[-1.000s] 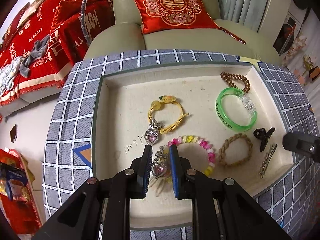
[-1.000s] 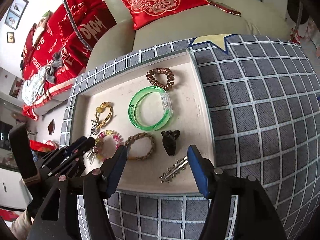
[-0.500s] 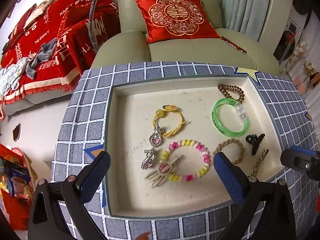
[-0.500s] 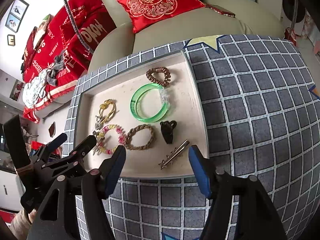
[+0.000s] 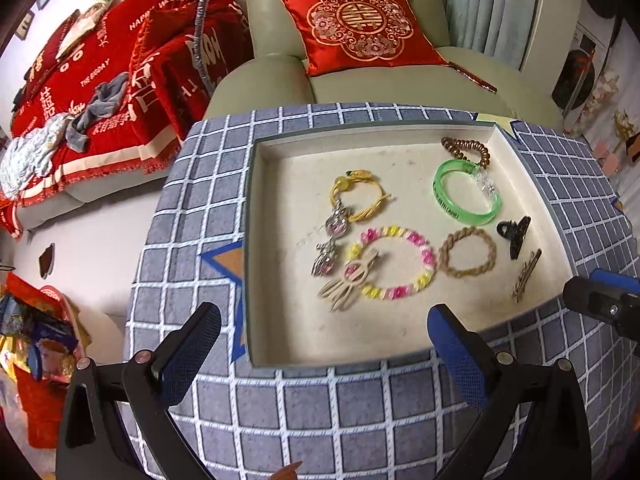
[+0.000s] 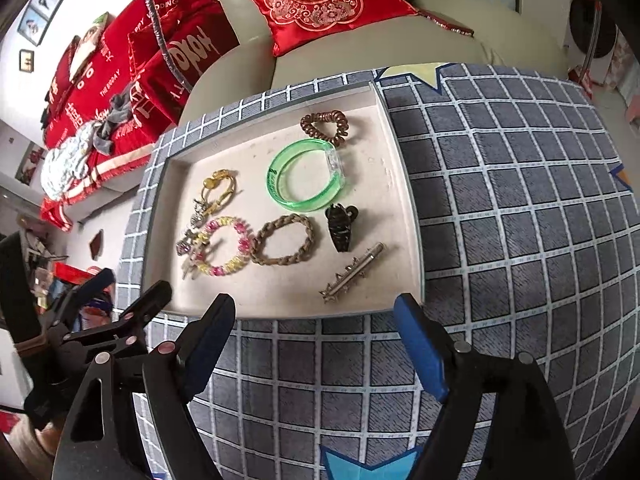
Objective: Organize jewelry
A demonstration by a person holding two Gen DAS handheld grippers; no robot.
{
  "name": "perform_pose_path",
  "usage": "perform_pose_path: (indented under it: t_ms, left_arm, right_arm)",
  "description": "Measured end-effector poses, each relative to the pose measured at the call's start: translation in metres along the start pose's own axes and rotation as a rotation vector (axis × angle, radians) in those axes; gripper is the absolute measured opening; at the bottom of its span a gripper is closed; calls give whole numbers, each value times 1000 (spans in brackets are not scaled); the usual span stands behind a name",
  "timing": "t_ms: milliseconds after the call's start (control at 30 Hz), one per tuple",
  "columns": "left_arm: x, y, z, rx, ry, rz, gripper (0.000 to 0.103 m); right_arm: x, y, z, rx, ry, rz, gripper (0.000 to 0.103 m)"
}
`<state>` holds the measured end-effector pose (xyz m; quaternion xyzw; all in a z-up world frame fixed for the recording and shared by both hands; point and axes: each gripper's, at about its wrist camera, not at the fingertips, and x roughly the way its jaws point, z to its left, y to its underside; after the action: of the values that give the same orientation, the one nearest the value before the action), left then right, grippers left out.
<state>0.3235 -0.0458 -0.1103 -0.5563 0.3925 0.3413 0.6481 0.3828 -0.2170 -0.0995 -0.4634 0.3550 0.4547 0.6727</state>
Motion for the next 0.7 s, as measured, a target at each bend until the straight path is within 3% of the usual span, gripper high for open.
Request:
perform_pose_path:
  t_ms: [333, 533, 700]
  left_arm:
    - [-23, 29, 8, -38, 3, -22, 103]
    - [-46, 51, 7, -53, 9, -62, 103]
    - [-62, 68, 11, -88, 1, -90, 103]
  right_arm:
    - [-14, 30, 12, -44, 14, -29, 84]
    - [-33, 51, 16, -50, 29, -99, 84]
    - [-53, 68, 23, -87, 72, -209, 84]
